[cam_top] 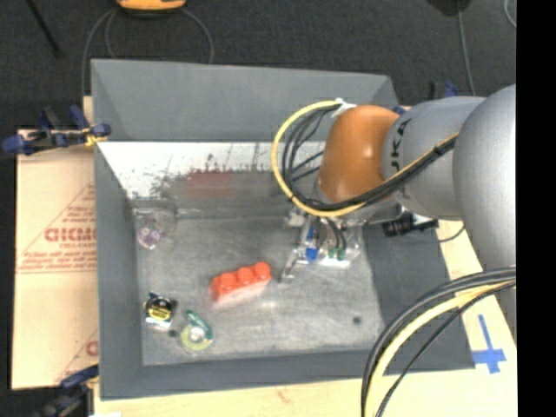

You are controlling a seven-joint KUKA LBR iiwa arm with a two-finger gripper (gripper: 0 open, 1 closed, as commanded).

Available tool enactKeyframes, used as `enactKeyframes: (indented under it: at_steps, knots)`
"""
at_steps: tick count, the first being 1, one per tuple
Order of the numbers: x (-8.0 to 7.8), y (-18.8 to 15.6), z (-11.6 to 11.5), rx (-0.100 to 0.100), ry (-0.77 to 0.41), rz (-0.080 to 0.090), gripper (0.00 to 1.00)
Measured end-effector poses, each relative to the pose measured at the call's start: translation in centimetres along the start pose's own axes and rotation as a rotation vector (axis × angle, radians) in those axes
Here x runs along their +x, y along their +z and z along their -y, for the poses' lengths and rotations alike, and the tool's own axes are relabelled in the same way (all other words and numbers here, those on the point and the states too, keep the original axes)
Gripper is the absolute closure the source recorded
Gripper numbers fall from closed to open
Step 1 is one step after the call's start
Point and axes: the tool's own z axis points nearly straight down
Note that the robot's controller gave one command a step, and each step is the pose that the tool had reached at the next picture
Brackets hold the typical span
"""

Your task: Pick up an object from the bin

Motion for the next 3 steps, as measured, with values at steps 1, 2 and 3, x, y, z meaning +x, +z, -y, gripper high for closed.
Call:
enactKeyframes:
  at_steps: [1,2,3]
  knots:
    - [-0.3,-4.7,4.4,0.005,-0.106,0.0,0.0]
    - [-1.3,-0.8,3.9,0.003,-0.106,-0.007,0.0]
    - [-1.4,-1.1,3.9,0.002,-0.105,-0.004,1.0]
